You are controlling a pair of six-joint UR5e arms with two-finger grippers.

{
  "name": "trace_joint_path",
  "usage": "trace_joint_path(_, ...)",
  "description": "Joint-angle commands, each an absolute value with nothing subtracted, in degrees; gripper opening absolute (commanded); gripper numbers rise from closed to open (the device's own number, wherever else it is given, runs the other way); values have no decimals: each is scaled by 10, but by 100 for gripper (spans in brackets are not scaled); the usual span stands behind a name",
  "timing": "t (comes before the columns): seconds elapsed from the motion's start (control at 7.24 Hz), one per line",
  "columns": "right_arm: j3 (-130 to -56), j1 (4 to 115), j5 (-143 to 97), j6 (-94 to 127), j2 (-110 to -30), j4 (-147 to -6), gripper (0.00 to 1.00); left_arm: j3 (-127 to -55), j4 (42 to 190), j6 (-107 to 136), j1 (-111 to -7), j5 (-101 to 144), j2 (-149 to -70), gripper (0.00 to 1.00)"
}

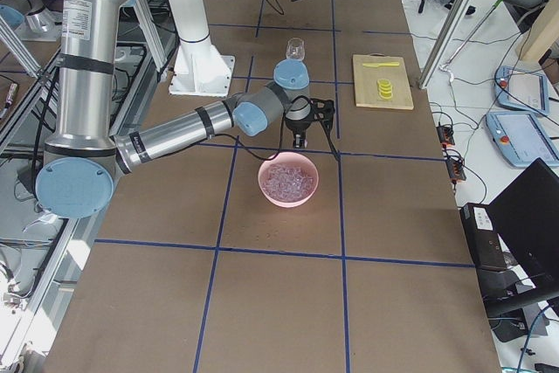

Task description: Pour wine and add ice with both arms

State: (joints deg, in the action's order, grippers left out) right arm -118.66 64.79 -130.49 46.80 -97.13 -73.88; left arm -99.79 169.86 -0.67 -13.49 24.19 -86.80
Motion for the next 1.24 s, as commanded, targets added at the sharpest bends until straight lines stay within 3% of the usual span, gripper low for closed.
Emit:
trace_joint_path(0.0, -1192, 649, -1305, 468, -972, -739, 0, -971, 1705, 123, -134, 259, -868, 0)
trace_joint_path(0.69, -1194, 649, -1304, 468, -972, -739, 0, -952, 1704, 431, -134, 300, -868, 0)
trace_joint_path(1.1, -1194, 649, -1305, 468, -972, -739, 0, -895, 1704, 513, -134, 277, -869, 0)
